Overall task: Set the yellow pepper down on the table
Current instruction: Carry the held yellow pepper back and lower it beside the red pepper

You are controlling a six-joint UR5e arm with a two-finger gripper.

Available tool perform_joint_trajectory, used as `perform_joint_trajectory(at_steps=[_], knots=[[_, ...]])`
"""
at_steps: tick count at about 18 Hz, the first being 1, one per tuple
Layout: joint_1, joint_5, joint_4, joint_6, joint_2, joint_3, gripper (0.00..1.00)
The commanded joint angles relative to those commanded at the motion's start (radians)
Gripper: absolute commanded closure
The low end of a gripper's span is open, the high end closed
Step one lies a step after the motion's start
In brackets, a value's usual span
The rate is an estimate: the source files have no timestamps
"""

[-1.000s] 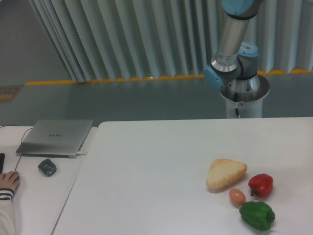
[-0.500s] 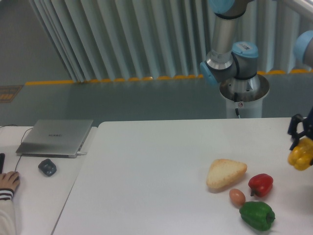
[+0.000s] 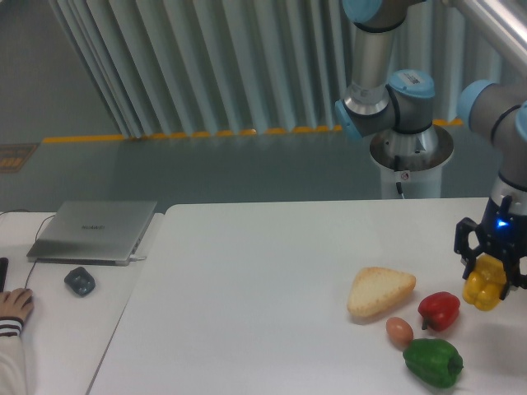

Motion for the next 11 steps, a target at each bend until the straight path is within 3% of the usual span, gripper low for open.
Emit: perform_joint_trajectory(at_steps=[4, 11], knots=[[-0.028, 0.071, 0.061, -0.089, -0.021, -0.006, 0.56], [-0.063, 0.105, 0.089, -0.173, -0.043, -0.046, 0.56]])
